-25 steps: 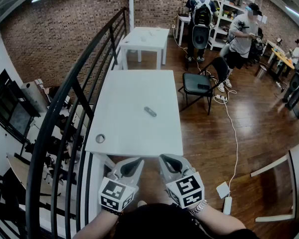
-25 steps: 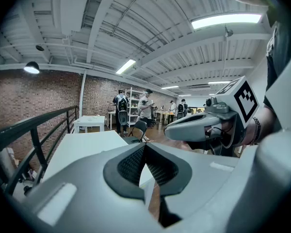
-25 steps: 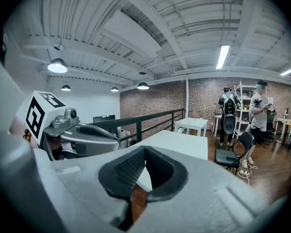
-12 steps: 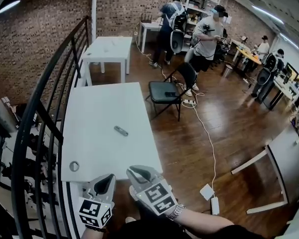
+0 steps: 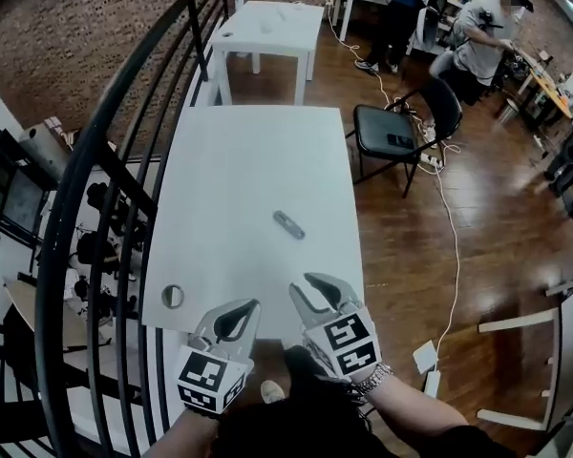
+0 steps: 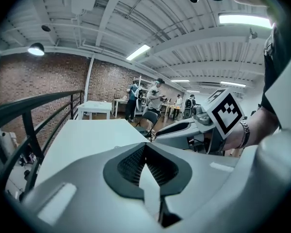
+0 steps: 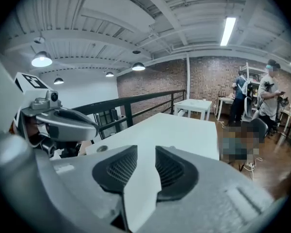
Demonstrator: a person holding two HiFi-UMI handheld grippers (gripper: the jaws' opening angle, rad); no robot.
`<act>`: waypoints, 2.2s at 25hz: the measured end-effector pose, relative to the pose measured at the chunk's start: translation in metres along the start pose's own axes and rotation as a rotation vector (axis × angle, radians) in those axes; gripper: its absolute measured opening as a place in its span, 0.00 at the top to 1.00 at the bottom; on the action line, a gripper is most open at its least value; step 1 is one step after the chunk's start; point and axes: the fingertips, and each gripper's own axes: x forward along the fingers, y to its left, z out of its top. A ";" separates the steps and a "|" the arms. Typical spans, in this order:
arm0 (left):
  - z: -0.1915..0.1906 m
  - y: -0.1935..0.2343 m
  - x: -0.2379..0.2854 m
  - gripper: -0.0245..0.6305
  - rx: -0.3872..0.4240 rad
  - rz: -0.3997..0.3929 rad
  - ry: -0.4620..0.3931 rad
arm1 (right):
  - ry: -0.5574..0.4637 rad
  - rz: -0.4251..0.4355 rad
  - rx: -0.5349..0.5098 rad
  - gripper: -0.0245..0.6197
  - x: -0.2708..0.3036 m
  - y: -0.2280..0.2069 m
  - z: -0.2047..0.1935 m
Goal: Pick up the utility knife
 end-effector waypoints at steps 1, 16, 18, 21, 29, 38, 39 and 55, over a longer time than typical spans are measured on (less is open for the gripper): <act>-0.003 0.006 0.009 0.94 -0.009 0.004 0.012 | 0.014 -0.001 -0.004 0.80 0.012 -0.009 -0.004; -0.040 0.087 0.108 0.94 -0.144 0.066 0.224 | 0.234 0.076 -0.035 0.70 0.188 -0.098 -0.053; -0.046 0.093 0.115 0.94 -0.158 0.079 0.248 | 0.259 0.086 -0.046 0.68 0.202 -0.105 -0.063; -0.050 0.101 0.126 0.94 -0.173 0.094 0.275 | 0.279 0.107 -0.062 0.67 0.220 -0.112 -0.068; -0.051 0.105 0.136 0.94 -0.186 0.122 0.296 | 0.297 0.140 -0.090 0.67 0.238 -0.107 -0.074; -0.048 0.104 0.132 0.94 -0.158 0.127 0.295 | 0.289 0.110 -0.124 0.75 0.236 -0.110 -0.074; -0.048 0.103 0.130 0.94 -0.154 0.125 0.293 | 0.280 0.104 -0.121 0.75 0.233 -0.110 -0.071; -0.011 0.055 0.023 0.94 -0.044 0.022 0.112 | 0.102 -0.047 -0.072 0.75 0.096 -0.033 -0.005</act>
